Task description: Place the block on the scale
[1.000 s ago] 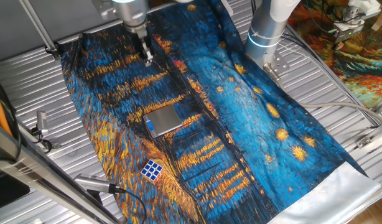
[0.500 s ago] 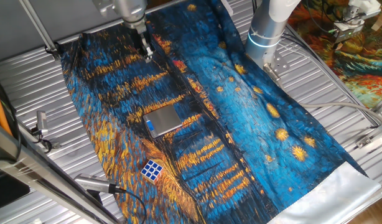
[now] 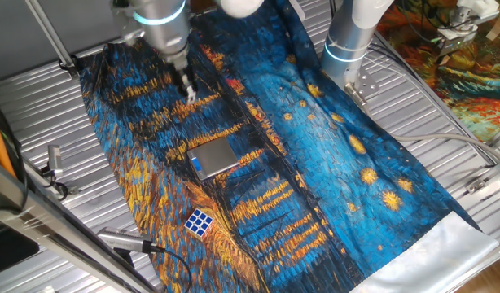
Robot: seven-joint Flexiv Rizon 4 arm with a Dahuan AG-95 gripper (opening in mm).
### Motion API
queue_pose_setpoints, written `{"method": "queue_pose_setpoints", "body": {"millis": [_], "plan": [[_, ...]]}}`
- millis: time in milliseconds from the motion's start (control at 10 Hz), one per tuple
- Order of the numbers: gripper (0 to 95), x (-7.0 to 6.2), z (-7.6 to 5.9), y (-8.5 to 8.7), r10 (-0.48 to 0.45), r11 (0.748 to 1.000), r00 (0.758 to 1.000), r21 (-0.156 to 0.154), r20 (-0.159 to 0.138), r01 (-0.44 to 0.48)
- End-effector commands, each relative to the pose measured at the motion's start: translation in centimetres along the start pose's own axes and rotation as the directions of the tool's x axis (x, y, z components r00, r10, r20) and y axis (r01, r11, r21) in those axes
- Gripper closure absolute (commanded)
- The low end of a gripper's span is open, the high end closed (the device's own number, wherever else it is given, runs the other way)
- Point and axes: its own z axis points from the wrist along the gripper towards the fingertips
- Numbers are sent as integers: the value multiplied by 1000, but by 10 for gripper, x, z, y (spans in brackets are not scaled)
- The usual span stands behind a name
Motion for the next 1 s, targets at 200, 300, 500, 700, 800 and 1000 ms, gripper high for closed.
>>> {"method": "queue_pose_setpoints", "body": {"millis": [200,300,500,700,800,1000], "plan": [[950,-13,-7,19,28,1000,1000,-3,-1,-28],[950,-16,-9,21,34,999,999,-1,-12,-34],[950,-16,-10,22,36,999,999,4,-17,-36],[950,-15,-11,22,38,999,999,5,-19,-38],[950,-15,-11,22,37,999,999,5,-21,-37],[950,-15,-11,21,41,999,999,6,-22,-41]]}}
